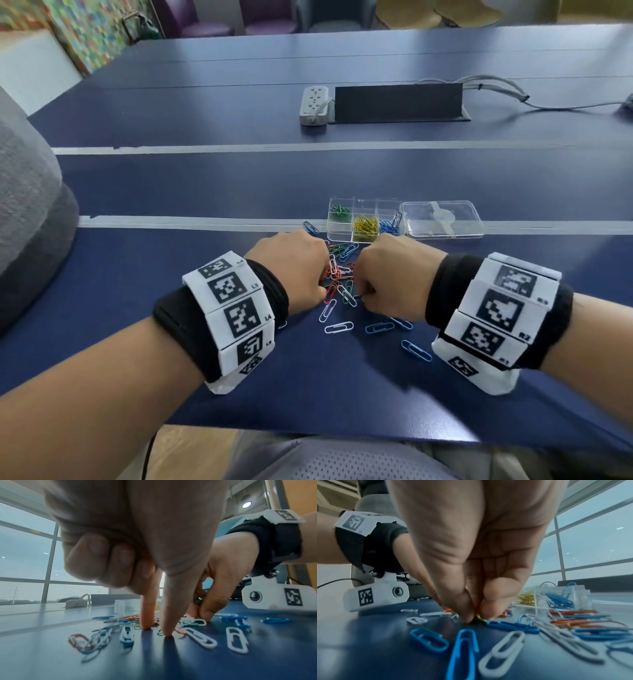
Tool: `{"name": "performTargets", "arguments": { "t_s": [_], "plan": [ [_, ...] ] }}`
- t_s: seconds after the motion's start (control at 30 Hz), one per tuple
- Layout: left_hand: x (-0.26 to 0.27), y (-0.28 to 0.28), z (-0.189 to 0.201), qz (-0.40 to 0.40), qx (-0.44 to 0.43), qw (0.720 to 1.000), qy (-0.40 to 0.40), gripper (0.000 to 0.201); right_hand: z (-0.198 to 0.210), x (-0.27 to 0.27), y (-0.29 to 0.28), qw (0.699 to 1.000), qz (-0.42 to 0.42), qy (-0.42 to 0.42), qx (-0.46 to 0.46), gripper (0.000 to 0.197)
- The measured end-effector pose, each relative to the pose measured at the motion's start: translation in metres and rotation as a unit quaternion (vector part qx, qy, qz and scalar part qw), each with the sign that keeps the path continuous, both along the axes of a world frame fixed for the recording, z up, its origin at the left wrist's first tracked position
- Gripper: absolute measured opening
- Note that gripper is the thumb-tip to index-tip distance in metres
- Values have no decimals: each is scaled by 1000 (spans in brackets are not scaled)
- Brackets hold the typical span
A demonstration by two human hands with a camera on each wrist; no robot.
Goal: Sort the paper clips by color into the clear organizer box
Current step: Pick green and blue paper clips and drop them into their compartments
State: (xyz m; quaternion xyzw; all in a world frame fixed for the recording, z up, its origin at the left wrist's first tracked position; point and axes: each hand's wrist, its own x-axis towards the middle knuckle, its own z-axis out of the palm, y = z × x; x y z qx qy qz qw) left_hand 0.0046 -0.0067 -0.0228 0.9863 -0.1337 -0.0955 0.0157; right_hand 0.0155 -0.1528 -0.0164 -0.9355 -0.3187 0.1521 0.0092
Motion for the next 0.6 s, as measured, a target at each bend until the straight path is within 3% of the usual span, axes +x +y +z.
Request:
{"name": "performTargets", "arguments": {
  "t_s": [0.17, 0.3, 0.33, 0.4, 0.43, 0.5, 0.53, 0.6],
  "plan": [
    [-2, -7, 0, -11, 19, 1000, -1, 15, 3, 4, -4, 998, -34, 1, 57, 15],
    [-1, -7, 1, -2, 10, 1000, 29, 15, -1, 20, -12, 977, -136, 112, 120, 19],
    [-1, -6, 0, 1, 5, 999, 38, 16, -2, 23, -14, 958, -171, 176, 149, 21],
    [1, -5, -1, 5, 2, 998, 55, 19, -3, 26, -16, 889, -256, 299, 235, 25],
    [1, -5, -2, 6, 2, 998, 61, 19, -3, 26, -16, 854, -296, 335, 266, 25],
    [0, -5, -2, 6, 2, 997, 73, 17, -1, 25, -16, 821, -341, 357, 288, 21],
    [0, -5, -2, 7, 2, 997, 77, 16, -2, 24, -16, 827, -338, 346, 285, 19],
    [1, -4, -3, 9, 6, 996, 85, 16, -4, 22, -15, 896, -265, 271, 231, 19]
  ]
}}
